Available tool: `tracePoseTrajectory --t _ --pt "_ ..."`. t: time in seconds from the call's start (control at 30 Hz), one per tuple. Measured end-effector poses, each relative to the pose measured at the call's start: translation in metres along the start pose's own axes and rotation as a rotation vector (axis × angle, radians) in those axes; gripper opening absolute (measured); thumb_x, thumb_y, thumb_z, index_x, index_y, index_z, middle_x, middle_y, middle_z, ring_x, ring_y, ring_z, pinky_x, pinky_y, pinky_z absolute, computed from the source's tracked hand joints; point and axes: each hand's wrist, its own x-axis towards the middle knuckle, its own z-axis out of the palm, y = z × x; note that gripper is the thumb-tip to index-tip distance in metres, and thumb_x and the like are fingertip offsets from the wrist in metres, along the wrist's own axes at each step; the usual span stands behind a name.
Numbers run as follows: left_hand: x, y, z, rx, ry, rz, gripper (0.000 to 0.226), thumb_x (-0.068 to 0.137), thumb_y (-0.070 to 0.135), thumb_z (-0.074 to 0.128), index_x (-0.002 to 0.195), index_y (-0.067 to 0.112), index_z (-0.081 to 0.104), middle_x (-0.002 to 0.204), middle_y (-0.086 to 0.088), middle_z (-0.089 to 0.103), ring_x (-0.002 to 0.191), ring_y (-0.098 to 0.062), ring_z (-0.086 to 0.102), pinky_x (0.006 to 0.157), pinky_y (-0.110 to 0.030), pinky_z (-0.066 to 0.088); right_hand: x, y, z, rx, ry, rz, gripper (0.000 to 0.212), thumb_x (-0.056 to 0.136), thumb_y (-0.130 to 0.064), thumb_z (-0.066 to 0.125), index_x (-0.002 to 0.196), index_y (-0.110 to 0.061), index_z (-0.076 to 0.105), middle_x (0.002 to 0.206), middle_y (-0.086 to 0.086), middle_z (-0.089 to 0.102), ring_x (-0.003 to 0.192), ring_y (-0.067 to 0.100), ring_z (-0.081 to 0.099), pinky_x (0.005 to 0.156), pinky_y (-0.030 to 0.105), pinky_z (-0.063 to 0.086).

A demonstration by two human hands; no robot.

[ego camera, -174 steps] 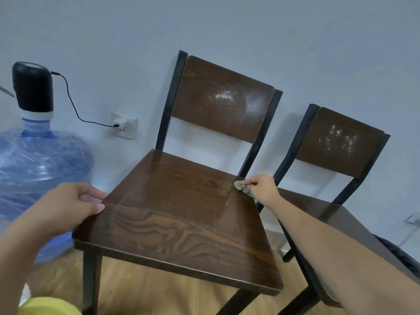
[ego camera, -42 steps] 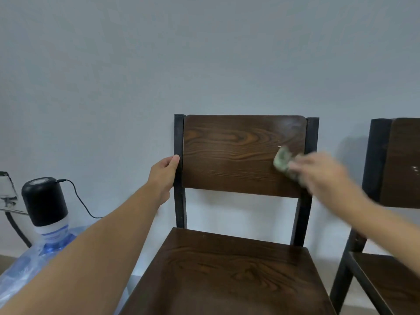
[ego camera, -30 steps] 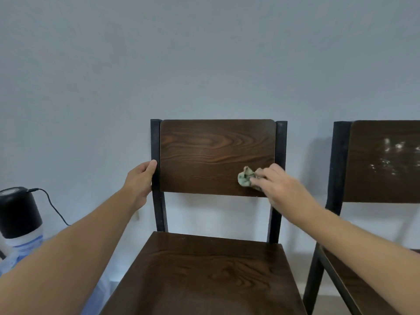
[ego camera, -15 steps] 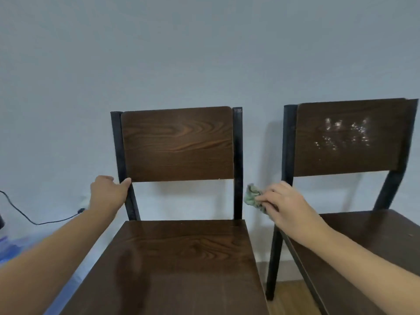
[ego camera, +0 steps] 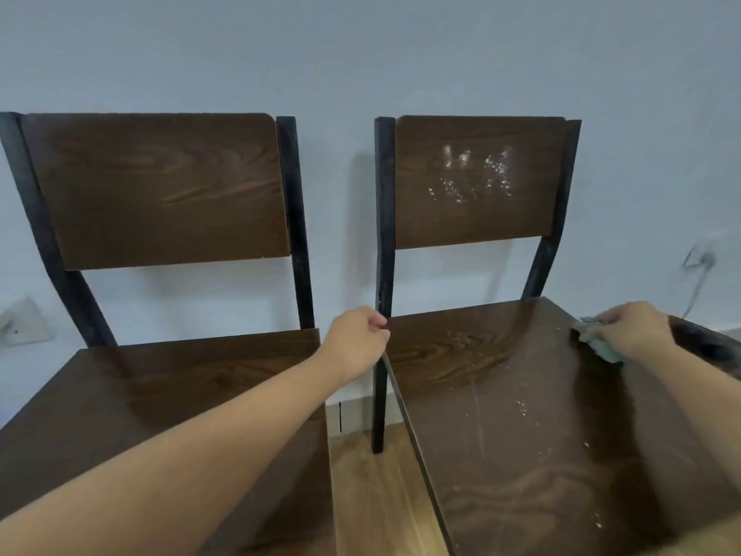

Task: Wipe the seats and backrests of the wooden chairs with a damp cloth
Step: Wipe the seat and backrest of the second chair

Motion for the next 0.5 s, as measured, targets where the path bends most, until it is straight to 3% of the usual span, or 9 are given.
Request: tracePoseTrajectory --t 0.13,0.2,0.27,0.4,0.5 --pt "0.017 -0.006 0.019 0.122 0.068 -0.032 0.041 0.105 0.010 0.052 0.146 0.009 0.057 0.138 -0.008 0.062 0.121 -0.022 0.060 0.099 -0.026 0.045 0.011 -0.015 0.045 0.059 -0.042 -0.114 0.016 0.083 -0.010 0.078 0.098 -0.002 0.079 0.103 0.017 0.075 0.095 0.032 0.067 0.091 0.042 0.058" --pt "0.023 -0.012 0.019 0.192 0.048 -0.031 0.047 0.103 0.001 0.048 0.148 0.010 0.056 0.150 -0.010 0.057 0.137 -0.026 0.054 0.112 -0.030 0.042 0.004 -0.038 0.060 0.074 -0.068 -0.181 0.017 0.088 -0.009 0.074 0.103 -0.003 0.078 0.108 0.018 0.072 0.102 0.034 0.066 0.096 0.040 0.055" --pt "0.025 -0.018 0.018 0.254 0.011 -0.018 0.053 0.100 -0.006 0.044 0.148 0.012 0.058 0.153 -0.009 0.054 0.141 -0.026 0.051 0.117 -0.034 0.042 -0.010 -0.062 0.077 0.092 -0.121 -0.252 0.019 0.092 -0.008 0.070 0.109 -0.004 0.078 0.116 0.019 0.070 0.107 0.035 0.064 0.101 0.041 0.052" --pt "0.027 -0.026 0.009 0.326 -0.020 0.021 0.059 0.098 -0.009 0.042 0.147 0.019 0.059 0.154 -0.004 0.053 0.140 -0.024 0.053 0.110 -0.031 0.049 -0.058 -0.089 0.101 0.129 -0.281 -0.474 0.024 0.094 -0.007 0.066 0.113 -0.014 0.078 0.127 0.015 0.069 0.115 0.030 0.063 0.107 0.035 0.046" --pt "0.022 -0.025 0.002 0.340 -0.049 0.033 0.060 0.098 -0.009 0.040 0.147 0.021 0.059 0.153 -0.003 0.055 0.137 -0.021 0.055 0.089 -0.011 0.047 -0.099 -0.086 0.091 0.111 -0.381 -0.633 0.026 0.096 -0.012 0.065 0.118 -0.021 0.076 0.131 0.009 0.066 0.122 0.025 0.059 0.113 0.037 0.042"
